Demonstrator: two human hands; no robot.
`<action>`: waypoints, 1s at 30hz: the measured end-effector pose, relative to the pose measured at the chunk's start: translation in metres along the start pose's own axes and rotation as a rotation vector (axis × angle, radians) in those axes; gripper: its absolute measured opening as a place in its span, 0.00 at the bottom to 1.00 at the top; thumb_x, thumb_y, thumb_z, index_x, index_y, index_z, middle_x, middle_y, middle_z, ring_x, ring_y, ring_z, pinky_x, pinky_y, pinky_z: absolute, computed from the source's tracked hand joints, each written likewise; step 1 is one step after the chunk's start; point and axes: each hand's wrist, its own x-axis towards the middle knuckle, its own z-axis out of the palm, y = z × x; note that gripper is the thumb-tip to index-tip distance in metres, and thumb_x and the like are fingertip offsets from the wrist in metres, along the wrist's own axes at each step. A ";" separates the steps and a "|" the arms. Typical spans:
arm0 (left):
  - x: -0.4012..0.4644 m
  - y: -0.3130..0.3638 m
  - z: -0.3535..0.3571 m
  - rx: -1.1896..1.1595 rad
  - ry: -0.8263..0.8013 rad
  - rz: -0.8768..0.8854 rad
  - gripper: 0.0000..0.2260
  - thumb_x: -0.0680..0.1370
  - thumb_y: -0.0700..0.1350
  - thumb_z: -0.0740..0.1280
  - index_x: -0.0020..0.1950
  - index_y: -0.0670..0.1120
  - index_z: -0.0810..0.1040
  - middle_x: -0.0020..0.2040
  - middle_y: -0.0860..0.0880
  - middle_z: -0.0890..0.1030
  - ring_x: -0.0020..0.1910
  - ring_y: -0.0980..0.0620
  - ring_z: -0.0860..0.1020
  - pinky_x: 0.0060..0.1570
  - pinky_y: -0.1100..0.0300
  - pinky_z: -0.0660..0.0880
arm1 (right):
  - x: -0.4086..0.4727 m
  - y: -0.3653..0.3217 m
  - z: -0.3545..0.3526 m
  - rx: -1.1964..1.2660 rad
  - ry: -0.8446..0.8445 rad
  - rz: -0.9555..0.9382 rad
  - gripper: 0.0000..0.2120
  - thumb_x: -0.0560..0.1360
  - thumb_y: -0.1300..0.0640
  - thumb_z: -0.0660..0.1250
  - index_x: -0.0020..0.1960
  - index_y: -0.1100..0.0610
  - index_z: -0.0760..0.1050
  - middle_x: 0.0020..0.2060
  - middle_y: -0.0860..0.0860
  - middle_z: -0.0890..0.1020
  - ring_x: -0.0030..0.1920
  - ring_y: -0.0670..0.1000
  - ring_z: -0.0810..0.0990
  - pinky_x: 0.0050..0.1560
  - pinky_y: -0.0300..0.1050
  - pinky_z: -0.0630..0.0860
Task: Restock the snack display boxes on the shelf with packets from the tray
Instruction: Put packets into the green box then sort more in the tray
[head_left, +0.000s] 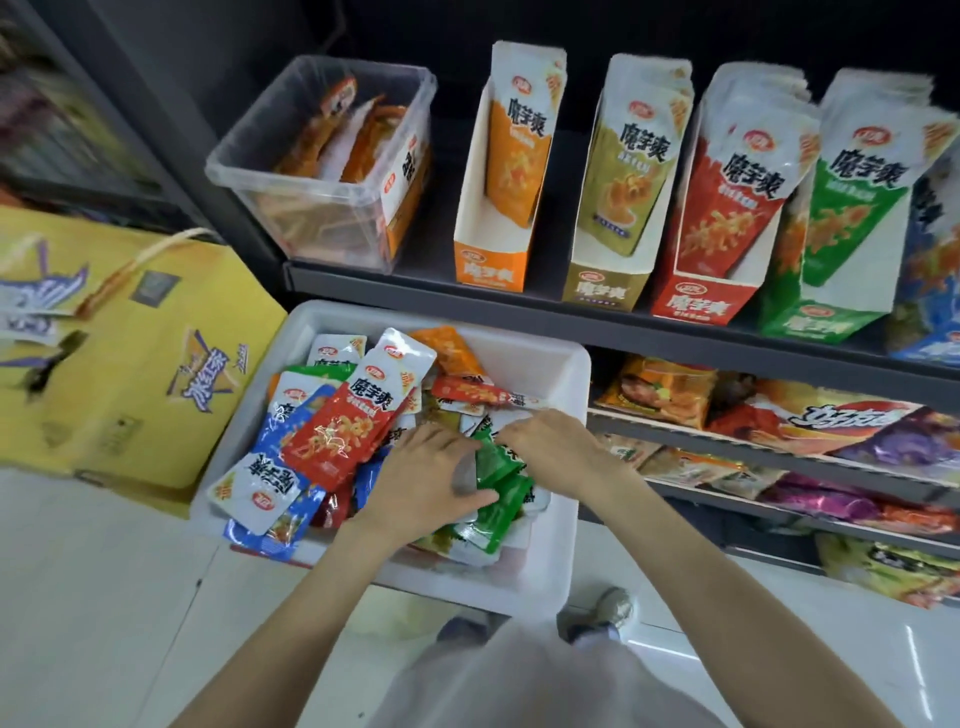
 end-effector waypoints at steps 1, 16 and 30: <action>0.002 0.004 0.002 0.003 -0.029 0.005 0.33 0.68 0.70 0.55 0.60 0.49 0.79 0.56 0.50 0.81 0.59 0.47 0.75 0.59 0.52 0.70 | 0.000 0.001 -0.007 -0.036 -0.022 -0.007 0.15 0.71 0.71 0.61 0.53 0.56 0.76 0.46 0.52 0.81 0.49 0.57 0.80 0.41 0.47 0.70; 0.003 0.042 -0.039 -0.839 0.441 -0.381 0.05 0.78 0.39 0.66 0.48 0.46 0.81 0.40 0.61 0.81 0.39 0.68 0.79 0.41 0.72 0.75 | -0.063 0.027 -0.071 0.843 0.865 0.346 0.19 0.75 0.55 0.70 0.63 0.51 0.70 0.47 0.44 0.80 0.45 0.42 0.80 0.43 0.41 0.78; 0.054 0.115 -0.076 -0.569 0.326 0.263 0.13 0.78 0.50 0.63 0.53 0.45 0.81 0.45 0.55 0.84 0.43 0.66 0.79 0.40 0.72 0.76 | -0.127 0.059 -0.068 1.522 0.759 0.461 0.11 0.79 0.56 0.63 0.60 0.55 0.76 0.44 0.47 0.85 0.40 0.46 0.84 0.29 0.39 0.78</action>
